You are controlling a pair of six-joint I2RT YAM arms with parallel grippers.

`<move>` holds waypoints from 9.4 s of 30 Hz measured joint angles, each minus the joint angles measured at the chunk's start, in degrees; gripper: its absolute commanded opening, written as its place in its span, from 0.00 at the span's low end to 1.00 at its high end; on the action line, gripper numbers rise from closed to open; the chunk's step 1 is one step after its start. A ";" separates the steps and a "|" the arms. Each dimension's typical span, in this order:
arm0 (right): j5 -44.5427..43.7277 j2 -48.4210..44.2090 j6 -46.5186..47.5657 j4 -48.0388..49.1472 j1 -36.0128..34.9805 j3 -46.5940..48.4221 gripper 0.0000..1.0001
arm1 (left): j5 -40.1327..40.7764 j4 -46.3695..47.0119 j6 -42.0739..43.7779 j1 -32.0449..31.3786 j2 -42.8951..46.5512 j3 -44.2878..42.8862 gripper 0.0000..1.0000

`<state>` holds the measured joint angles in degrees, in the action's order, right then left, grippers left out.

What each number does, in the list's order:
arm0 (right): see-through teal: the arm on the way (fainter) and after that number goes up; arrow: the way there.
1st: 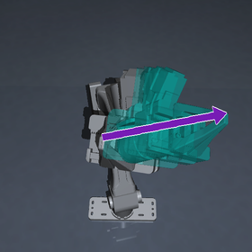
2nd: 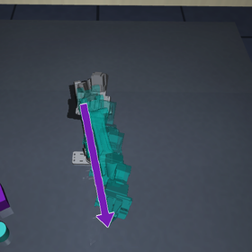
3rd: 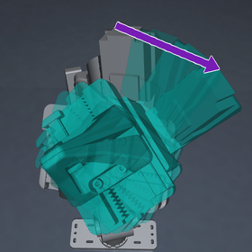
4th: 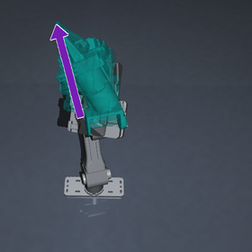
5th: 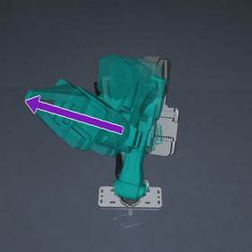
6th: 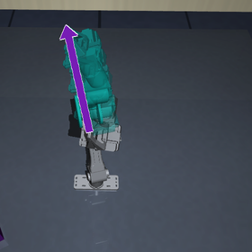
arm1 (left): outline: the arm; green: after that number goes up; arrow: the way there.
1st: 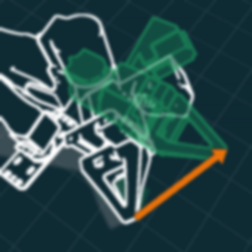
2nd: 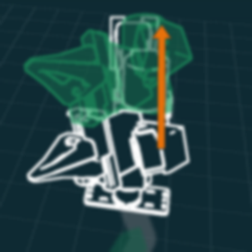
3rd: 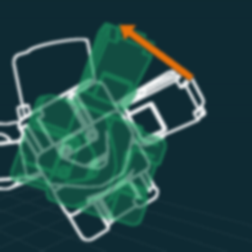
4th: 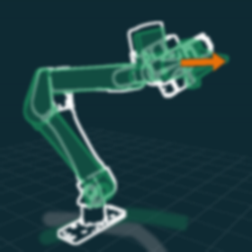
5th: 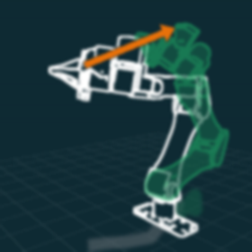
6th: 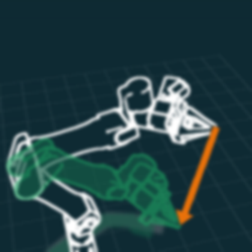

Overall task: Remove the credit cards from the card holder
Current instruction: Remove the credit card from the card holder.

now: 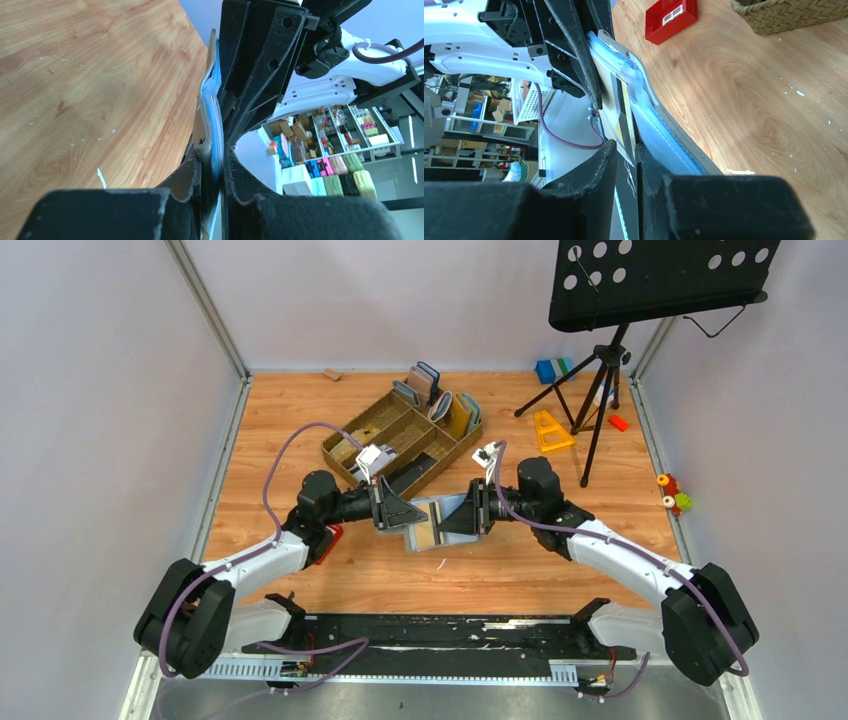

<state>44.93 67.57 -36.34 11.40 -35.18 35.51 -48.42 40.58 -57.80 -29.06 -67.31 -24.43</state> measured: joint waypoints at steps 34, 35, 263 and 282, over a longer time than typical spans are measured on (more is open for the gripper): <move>2.21 1.55 -8.59 9.35 1.14 -4.13 0.00 | -0.59 4.09 -1.03 -0.13 -0.70 0.87 0.22; 2.21 1.55 -8.83 9.73 1.14 -4.37 0.00 | -0.59 4.07 -0.81 -0.13 -0.70 0.96 0.20; -12.85 19.61 -6.71 19.56 0.61 -18.73 0.00 | 40.33 -36.61 11.47 -21.59 5.51 -2.73 1.00; -14.23 15.65 -6.40 14.64 -0.72 -19.04 0.00 | 36.24 -19.63 3.63 -21.49 0.63 5.95 1.00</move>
<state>30.70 83.22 -42.74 26.04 -35.90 16.47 -12.19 20.95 -54.17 -50.54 -66.67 -18.48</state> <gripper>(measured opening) 0.007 0.998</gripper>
